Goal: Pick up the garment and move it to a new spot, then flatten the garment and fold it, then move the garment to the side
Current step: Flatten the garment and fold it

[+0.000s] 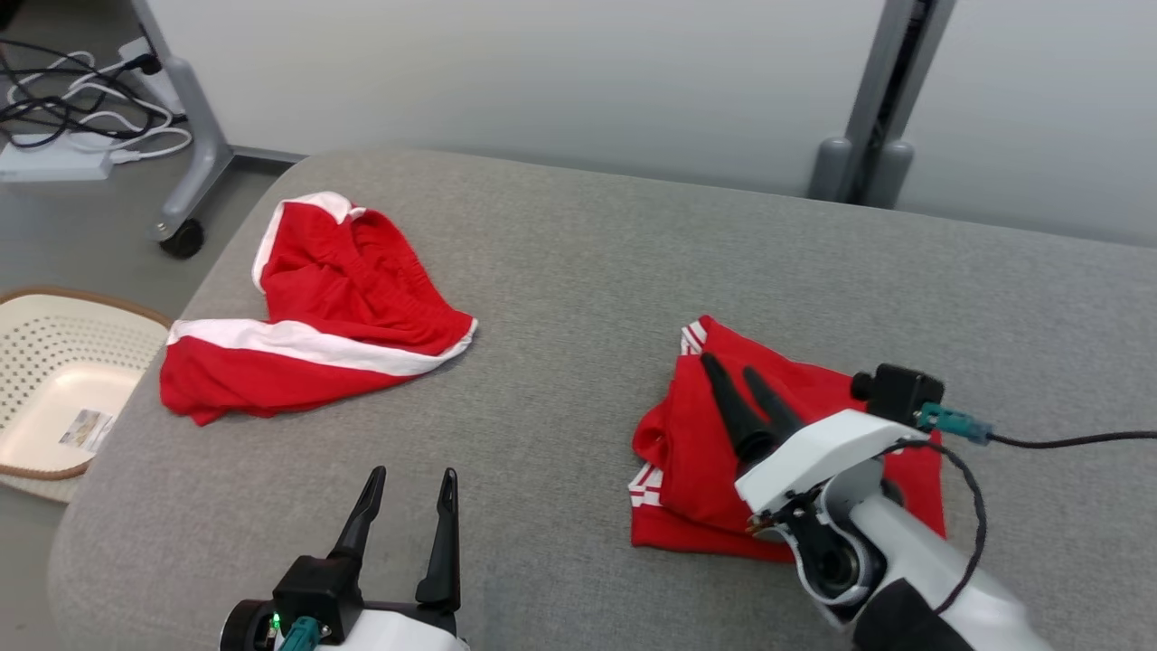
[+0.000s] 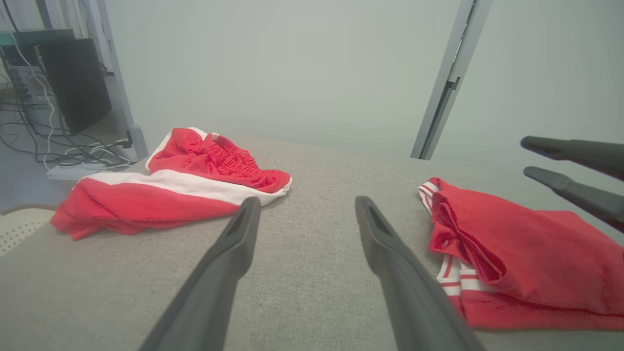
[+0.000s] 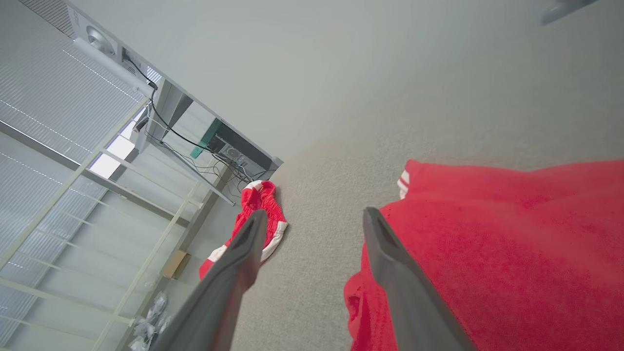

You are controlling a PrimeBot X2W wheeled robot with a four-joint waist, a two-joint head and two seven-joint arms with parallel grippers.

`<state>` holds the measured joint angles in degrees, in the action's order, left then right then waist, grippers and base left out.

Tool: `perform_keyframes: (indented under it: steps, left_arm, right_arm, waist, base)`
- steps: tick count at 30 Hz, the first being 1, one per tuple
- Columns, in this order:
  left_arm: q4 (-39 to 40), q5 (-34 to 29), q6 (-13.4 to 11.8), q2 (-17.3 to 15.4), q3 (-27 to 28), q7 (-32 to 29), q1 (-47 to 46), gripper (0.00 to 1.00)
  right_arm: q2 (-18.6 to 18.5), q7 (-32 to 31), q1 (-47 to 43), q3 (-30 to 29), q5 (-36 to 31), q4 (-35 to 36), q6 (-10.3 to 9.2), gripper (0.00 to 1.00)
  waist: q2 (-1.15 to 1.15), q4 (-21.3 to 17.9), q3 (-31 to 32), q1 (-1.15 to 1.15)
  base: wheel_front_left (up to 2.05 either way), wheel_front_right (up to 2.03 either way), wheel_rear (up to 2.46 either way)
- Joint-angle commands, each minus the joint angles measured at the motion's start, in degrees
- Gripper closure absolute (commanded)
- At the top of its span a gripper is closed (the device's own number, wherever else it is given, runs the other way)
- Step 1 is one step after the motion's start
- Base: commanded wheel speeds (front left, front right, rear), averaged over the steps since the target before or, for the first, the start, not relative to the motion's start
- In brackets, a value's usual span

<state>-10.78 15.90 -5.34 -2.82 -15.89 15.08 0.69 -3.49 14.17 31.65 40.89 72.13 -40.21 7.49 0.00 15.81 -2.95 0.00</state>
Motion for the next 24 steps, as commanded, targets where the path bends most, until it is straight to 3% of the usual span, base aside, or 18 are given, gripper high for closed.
perform_keyframes:
  steps: [1,4,6,13,18,24]
  left_arm:
    - [0.25,-0.35,-0.16,-0.16,0.34,0.07,-0.32,0.0]
    - [0.3,-0.3,-0.11,-0.19,0.42,0.08,-0.68,0.0]
    - [0.17,-0.03,-0.25,-0.19,0.88,0.09,-1.08,0.0]
    - [-0.2,0.16,-0.05,-0.19,1.65,0.09,-2.05,0.0]
    - [0.26,0.48,-0.06,-0.18,2.7,0.08,-2.15,0.0]
    - [1.25,0.92,-0.39,-0.2,3.45,0.08,-1.35,0.0]
  right_arm:
    - [-1.38,0.47,0.67,-0.37,-1.17,-0.11,0.01,0.0]
    - [-4.25,1.1,1.85,-2.51,-8.17,-0.76,0.01,0.0]
    - [-6.46,1.07,1.78,-8.11,-19.54,-0.44,0.01,0.0]
    - [-5.69,1.09,-4.04,-21.58,-40.07,1.05,0.01,0.0]
    - [-4.75,1.1,-7.31,-25.77,-47.21,3.7,0.01,0.0]
    - [-5.4,1.1,-13.42,-27.07,-53.9,12.52,0.01,0.0]
  waist:
    - [0.0,-2.3,-0.14,0.0]
    - [0.0,-5.51,-0.15,0.0]
    - [0.0,-9.25,-0.12,0.0]
    - [0.0,-16.57,0.72,0.0]
    - [0.0,-19.69,1.75,0.0]
    - [0.0,-22.03,3.04,0.0]
  base:
    - [0.0,0.0,0.0]
    - [0.0,0.0,0.0]
    - [0.0,0.0,0.0]
    - [0.0,0.0,0.0]
    - [0.0,0.0,0.0]
    - [0.0,0.0,0.0]
